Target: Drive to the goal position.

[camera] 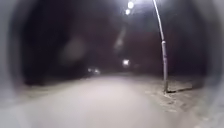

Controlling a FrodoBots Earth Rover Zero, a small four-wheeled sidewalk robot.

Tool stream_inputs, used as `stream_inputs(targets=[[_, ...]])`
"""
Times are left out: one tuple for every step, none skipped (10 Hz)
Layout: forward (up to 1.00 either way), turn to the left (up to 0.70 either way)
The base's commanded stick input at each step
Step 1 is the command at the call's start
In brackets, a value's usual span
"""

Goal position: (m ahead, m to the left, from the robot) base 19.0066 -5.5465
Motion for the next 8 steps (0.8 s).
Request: stream_inputs(targets=[[1.0, 0.0], [1.0, 0.0], [1.0, 0.0], [1.0, 0.0], [1.0, 0.0], [1.0, 0.0], [1.0, 0.0], [1.0, 0.0]])
